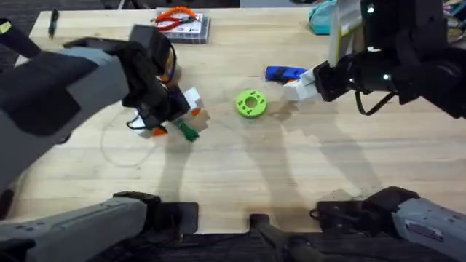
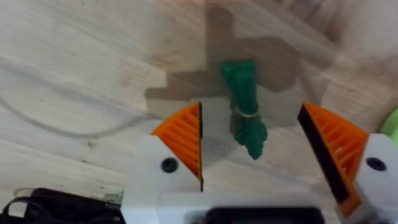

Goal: Pick up the gripper from the table and insert it into the empty holder that is missing its gripper. Then pick up a screw, insert it into the mounting hole, and use the screwdriver to tighten it. Finally, clean up the table by picking up the vegetable and placing it into the bucket.

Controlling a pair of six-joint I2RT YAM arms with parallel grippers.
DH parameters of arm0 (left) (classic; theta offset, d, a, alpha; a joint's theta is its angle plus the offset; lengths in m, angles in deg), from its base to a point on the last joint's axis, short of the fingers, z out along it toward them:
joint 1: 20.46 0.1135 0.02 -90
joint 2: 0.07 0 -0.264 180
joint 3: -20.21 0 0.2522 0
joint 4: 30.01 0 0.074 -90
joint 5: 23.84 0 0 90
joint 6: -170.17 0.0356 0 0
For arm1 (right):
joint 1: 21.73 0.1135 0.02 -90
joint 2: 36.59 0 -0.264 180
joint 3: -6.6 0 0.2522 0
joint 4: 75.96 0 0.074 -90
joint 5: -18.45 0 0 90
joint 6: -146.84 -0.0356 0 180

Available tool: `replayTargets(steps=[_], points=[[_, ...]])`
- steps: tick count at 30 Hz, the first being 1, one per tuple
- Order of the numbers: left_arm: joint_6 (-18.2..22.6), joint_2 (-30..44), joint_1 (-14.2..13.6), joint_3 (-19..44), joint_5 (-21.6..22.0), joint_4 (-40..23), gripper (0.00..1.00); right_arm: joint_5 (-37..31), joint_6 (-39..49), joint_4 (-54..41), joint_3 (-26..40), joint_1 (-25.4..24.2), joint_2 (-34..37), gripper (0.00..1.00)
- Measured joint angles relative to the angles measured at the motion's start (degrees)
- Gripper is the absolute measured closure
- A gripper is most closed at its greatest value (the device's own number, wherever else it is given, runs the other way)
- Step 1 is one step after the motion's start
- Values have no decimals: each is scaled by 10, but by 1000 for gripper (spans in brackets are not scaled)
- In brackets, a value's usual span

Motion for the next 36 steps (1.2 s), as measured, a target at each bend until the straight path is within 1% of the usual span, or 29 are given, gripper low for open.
replayTargets(steps=[3, 5, 6, 7, 12, 13, 15, 16, 17, 24, 27, 32, 36], points=[[-22, 5, -11, -19, 8, 8, 157, 0, 0, 0, 0, 0, 0, 22], [-30, 8, -13, -27, 12, 13, 210, 0, 0, 0, 0, 0, 0, 22], [-38, 8, -13, -29, 12, 15, 281, 0, 0, 0, 0, 0, 0, 22], [-39, 9, -13, -29, 13, 18, 384, 0, 0, 0, 0, 0, 0, 22], [-48, 9, -13, -29, 16, 24, 734, 0, 0, 0, 0, 0, 0, 22], [-48, 9, -13, -29, 16, 24, 777, 0, 0, 0, 0, 0, 0, 22], [-48, 9, -13, -29, 16, 24, 829, 0, 0, 0, 0, 0, 0, 22], [-52, 9, -13, -29, 15, 24, 960, 0, 0, 0, 0, 0, 0, 22], [-52, 9, -13, -28, 14, 24, 984, 0, 0, 0, 0, 0, 0, 22], [-52, 9, -13, -22, 16, 17, 995, 0, 0, 0, 0, 0, 0, 22], [-51, 9, -13, -10, 16, 8, 996, 0, 0, 0, 0, 0, 0, 22], [-51, 10, -13, 47, 19, -35, 996, 0, 0, 0, 0, 0, 0, 22], [-50, 10, -13, 105, 33, -71, 996, 0, 0, 0, 0, 0, 0, 22]])
